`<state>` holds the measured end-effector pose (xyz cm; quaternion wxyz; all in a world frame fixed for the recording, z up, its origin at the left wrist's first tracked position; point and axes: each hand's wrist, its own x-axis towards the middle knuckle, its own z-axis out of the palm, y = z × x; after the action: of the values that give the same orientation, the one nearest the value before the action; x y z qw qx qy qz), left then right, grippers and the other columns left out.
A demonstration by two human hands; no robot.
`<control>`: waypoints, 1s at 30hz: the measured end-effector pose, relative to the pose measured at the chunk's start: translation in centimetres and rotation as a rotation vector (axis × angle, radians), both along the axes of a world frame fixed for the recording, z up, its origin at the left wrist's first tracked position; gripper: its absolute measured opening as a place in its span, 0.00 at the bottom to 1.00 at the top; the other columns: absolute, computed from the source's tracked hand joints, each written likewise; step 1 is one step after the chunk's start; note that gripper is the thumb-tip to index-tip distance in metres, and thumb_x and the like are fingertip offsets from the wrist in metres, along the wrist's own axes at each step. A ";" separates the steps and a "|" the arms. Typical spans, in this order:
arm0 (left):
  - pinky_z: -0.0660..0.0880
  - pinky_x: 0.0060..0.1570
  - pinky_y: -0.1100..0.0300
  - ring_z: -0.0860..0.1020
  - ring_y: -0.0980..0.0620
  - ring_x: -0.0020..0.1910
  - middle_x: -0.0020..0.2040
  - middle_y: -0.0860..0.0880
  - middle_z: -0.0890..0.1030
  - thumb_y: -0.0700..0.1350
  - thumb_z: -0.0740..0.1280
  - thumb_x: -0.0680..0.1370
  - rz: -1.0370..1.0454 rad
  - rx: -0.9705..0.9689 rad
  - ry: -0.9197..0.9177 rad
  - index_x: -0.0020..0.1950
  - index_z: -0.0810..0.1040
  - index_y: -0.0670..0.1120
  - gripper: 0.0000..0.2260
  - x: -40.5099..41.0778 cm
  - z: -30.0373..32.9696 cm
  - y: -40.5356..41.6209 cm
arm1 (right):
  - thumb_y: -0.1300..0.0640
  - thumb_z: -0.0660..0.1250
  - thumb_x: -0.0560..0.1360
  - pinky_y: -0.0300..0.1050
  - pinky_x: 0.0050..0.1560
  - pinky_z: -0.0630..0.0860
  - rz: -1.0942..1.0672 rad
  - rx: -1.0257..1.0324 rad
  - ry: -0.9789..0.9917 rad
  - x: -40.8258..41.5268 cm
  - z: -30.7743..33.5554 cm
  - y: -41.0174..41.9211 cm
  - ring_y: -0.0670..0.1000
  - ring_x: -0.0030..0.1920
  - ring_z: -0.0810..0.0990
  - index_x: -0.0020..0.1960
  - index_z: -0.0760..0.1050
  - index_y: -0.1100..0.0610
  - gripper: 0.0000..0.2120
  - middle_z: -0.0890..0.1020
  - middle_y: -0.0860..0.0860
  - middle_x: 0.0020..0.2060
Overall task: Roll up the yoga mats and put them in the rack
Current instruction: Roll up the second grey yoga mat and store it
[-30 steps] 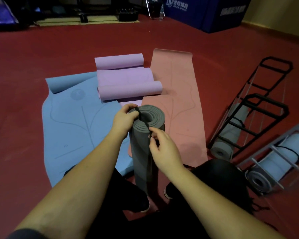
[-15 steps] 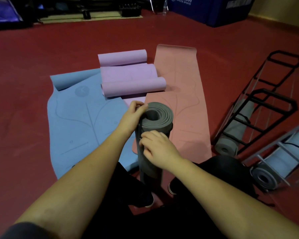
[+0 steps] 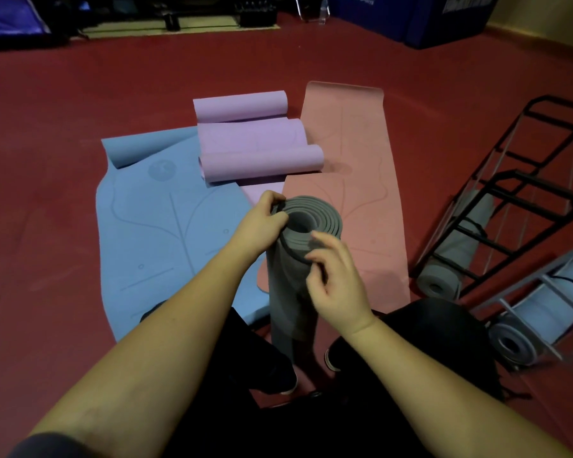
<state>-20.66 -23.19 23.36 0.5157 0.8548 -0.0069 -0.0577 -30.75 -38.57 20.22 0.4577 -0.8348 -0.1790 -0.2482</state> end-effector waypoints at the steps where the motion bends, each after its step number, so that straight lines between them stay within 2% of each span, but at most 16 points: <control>1: 0.70 0.49 0.57 0.76 0.50 0.55 0.60 0.52 0.77 0.43 0.62 0.78 -0.003 -0.003 0.004 0.64 0.71 0.50 0.14 -0.1 0.0 0.0 | 0.62 0.60 0.74 0.42 0.61 0.73 -0.073 0.140 0.028 0.3 0.5 0.0 0.47 0.62 0.73 0.51 0.75 0.56 0.08 0.73 0.52 0.61; 3: 0.70 0.50 0.57 0.76 0.50 0.55 0.60 0.52 0.77 0.43 0.61 0.79 -0.024 0.000 0.013 0.65 0.70 0.51 0.15 -0.3 0.0 -0.1 | 0.60 0.63 0.76 0.50 0.61 0.74 -0.269 0.400 0.143 1.8 1.7 0.1 0.47 0.60 0.74 0.55 0.72 0.49 0.10 0.72 0.47 0.60; 5: 0.71 0.53 0.56 0.76 0.50 0.57 0.62 0.51 0.77 0.43 0.60 0.79 -0.044 0.009 0.013 0.66 0.70 0.51 0.15 -0.5 0.1 -0.3 | 0.54 0.67 0.77 0.50 0.68 0.69 -0.361 0.528 0.381 3.8 3.1 0.2 0.47 0.65 0.71 0.64 0.69 0.49 0.17 0.70 0.46 0.64; 7: 0.71 0.58 0.55 0.75 0.52 0.59 0.65 0.51 0.77 0.43 0.58 0.80 -0.043 0.011 0.000 0.68 0.70 0.50 0.16 -0.7 0.2 -0.5 | 0.48 0.70 0.76 0.44 0.70 0.65 -0.352 0.448 0.615 5.3 3.8 0.5 0.49 0.71 0.67 0.74 0.63 0.52 0.30 0.67 0.49 0.72; 8: 0.71 0.59 0.55 0.74 0.52 0.59 0.66 0.51 0.76 0.42 0.57 0.81 -0.036 0.018 -0.006 0.69 0.70 0.49 0.17 -0.8 0.3 -0.6 | 0.48 0.70 0.75 0.41 0.67 0.64 -0.342 0.373 0.673 5.8 3.8 0.6 0.50 0.71 0.67 0.76 0.62 0.54 0.33 0.66 0.50 0.73; 10: 0.70 0.59 0.56 0.74 0.52 0.60 0.67 0.50 0.76 0.42 0.56 0.81 -0.026 0.048 -0.014 0.70 0.70 0.49 0.18 -0.9 0.5 -0.5 | 0.54 0.70 0.74 0.40 0.63 0.67 -0.344 0.285 0.687 6.3 3.5 0.9 0.51 0.69 0.70 0.75 0.64 0.54 0.31 0.69 0.51 0.71; 13: 0.72 0.63 0.53 0.74 0.49 0.63 0.68 0.49 0.76 0.41 0.54 0.82 -0.004 0.099 -0.032 0.71 0.70 0.48 0.18 -1.3 0.5 -0.5 | 0.60 0.67 0.72 0.46 0.65 0.71 -0.394 0.318 0.681 6.2 3.1 0.9 0.52 0.65 0.74 0.73 0.67 0.52 0.30 0.73 0.51 0.68; 15: 0.72 0.63 0.51 0.75 0.46 0.63 0.67 0.47 0.77 0.41 0.53 0.82 0.032 0.130 -0.056 0.71 0.71 0.47 0.18 -1.5 0.7 -0.6 | 0.61 0.66 0.72 0.46 0.63 0.72 -0.406 0.333 0.687 6.1 3.1 0.9 0.53 0.63 0.75 0.73 0.66 0.52 0.30 0.75 0.51 0.66; 21: 0.72 0.49 0.54 0.76 0.38 0.57 0.64 0.39 0.78 0.38 0.54 0.81 -0.046 0.523 -0.092 0.72 0.68 0.45 0.20 -0.6 2.3 -0.8 | 0.60 0.65 0.73 0.47 0.60 0.74 -0.408 0.356 0.712 6.6 3.0 0.1 0.55 0.60 0.77 0.74 0.66 0.51 0.30 0.77 0.52 0.63; 23: 0.78 0.50 0.50 0.79 0.38 0.53 0.62 0.40 0.79 0.37 0.55 0.80 0.007 0.431 -0.034 0.72 0.68 0.46 0.20 -0.3 2.4 -0.1 | 0.60 0.65 0.73 0.45 0.59 0.73 -0.417 0.358 0.709 6.8 2.9 -0.5 0.55 0.60 0.77 0.73 0.66 0.52 0.29 0.78 0.53 0.63; 25: 0.82 0.48 0.44 0.82 0.40 0.47 0.55 0.41 0.81 0.35 0.56 0.81 0.083 0.110 0.138 0.66 0.71 0.47 0.16 -0.7 1.8 0.5 | 0.60 0.64 0.74 0.42 0.55 0.72 -0.430 0.371 0.714 7.2 2.9 -1.2 0.54 0.58 0.77 0.73 0.67 0.52 0.27 0.78 0.53 0.62; 27: 0.82 0.46 0.45 0.82 0.40 0.42 0.50 0.41 0.81 0.34 0.56 0.81 0.143 -0.143 0.323 0.58 0.72 0.45 0.11 -1.9 0.2 0.7 | 0.60 0.64 0.73 0.41 0.54 0.72 -0.443 0.382 0.719 7.6 2.8 -1.6 0.54 0.57 0.78 0.72 0.68 0.51 0.27 0.79 0.53 0.61; 30: 0.78 0.36 0.54 0.77 0.44 0.35 0.45 0.40 0.78 0.31 0.56 0.80 0.204 -0.247 0.473 0.52 0.72 0.42 0.09 -3.4 -3.4 0.8 | 0.60 0.65 0.73 0.42 0.54 0.73 -0.419 0.378 0.716 7.9 2.7 -1.4 0.53 0.56 0.78 0.71 0.69 0.51 0.26 0.79 0.52 0.59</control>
<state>-24.02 -22.41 19.93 0.6065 0.7444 0.1928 -0.2020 -22.86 -39.98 22.96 0.5752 -0.7880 0.2116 -0.0594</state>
